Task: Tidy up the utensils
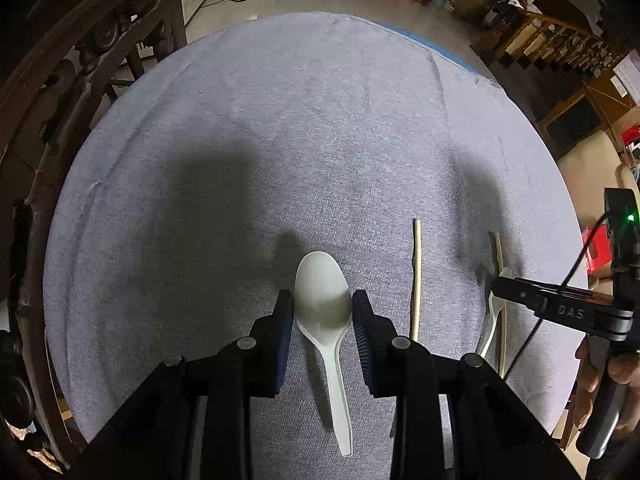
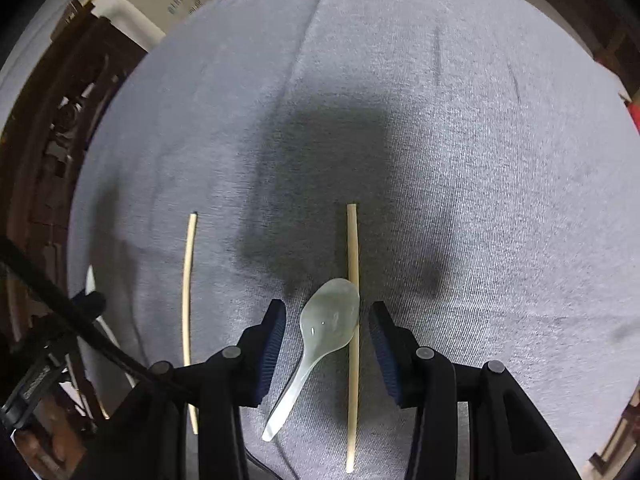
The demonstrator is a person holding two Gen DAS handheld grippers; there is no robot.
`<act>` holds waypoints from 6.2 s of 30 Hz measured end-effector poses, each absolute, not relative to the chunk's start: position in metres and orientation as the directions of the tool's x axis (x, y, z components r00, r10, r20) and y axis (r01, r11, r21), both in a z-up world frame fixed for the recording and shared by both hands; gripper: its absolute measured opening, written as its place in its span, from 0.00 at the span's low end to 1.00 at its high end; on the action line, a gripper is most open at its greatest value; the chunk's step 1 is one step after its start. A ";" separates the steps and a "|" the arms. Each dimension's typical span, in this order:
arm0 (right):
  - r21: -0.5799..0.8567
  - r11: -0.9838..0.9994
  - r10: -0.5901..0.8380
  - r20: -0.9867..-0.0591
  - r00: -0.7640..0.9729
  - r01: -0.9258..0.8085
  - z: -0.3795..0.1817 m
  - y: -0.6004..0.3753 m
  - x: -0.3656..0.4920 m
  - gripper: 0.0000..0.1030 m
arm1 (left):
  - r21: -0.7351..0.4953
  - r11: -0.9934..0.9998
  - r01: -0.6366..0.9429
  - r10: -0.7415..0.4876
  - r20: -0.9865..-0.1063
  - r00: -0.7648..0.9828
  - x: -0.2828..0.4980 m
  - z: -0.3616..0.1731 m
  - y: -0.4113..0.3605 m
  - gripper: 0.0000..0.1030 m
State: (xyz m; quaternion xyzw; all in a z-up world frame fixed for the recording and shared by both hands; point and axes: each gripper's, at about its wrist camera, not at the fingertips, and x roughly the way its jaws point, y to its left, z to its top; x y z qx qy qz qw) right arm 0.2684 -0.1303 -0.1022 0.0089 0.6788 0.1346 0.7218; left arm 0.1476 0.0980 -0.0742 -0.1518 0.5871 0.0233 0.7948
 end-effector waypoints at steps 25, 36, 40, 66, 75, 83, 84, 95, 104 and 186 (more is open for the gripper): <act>0.267 0.950 0.298 -0.931 0.209 -0.163 -0.079 -0.195 0.265 0.33 | -0.211 0.958 -0.193 -0.136 -0.931 0.339 0.150 -0.058 0.081 0.30; 0.323 0.931 0.364 -0.825 0.433 -0.169 -0.029 -0.237 0.227 0.33 | -0.220 0.949 -0.227 -0.107 -0.900 0.422 0.126 -0.032 0.079 0.30; 0.327 0.929 0.369 -0.774 0.515 -0.174 -0.004 -0.251 0.209 0.33 | -0.232 0.938 -0.256 -0.096 -0.888 0.450 0.113 -0.025 0.084 0.30; 0.345 0.918 0.379 -0.621 0.687 -0.194 0.070 -0.308 0.101 0.33 | -0.201 0.916 -0.346 0.036 -0.821 0.570 0.031 0.029 0.085 0.30; 0.349 0.918 0.374 -0.603 0.704 -0.188 0.073 -0.320 0.078 0.33 | -0.200 0.910 -0.363 0.064 -0.797 0.600 0.010 0.038 0.081 0.30; 0.363 0.909 0.389 -0.566 0.727 -0.204 0.085 -0.323 0.056 0.33 | -0.221 0.907 -0.359 0.084 -0.740 0.668 -0.015 0.069 0.075 0.30; 0.364 0.908 0.392 -0.558 0.732 -0.209 0.087 -0.323 0.052 0.33 | -0.228 0.906 -0.356 0.084 -0.728 0.680 -0.019 0.075 0.075 0.30; 0.377 0.878 0.449 -0.436 0.780 -0.295 0.129 -0.317 0.004 0.33 | -0.300 0.918 -0.257 0.030 -0.596 0.802 -0.068 0.134 0.045 0.30; 0.309 0.865 0.495 -0.398 0.773 -0.394 0.135 -0.284 -0.040 0.33 | -0.279 0.933 -0.227 0.023 -0.583 0.812 -0.085 0.114 -0.001 0.30; 0.048 0.861 0.462 -0.491 0.738 -0.507 0.034 -0.203 -0.079 0.33 | -0.275 0.926 -0.260 0.044 -0.604 0.796 -0.086 0.016 -0.027 0.30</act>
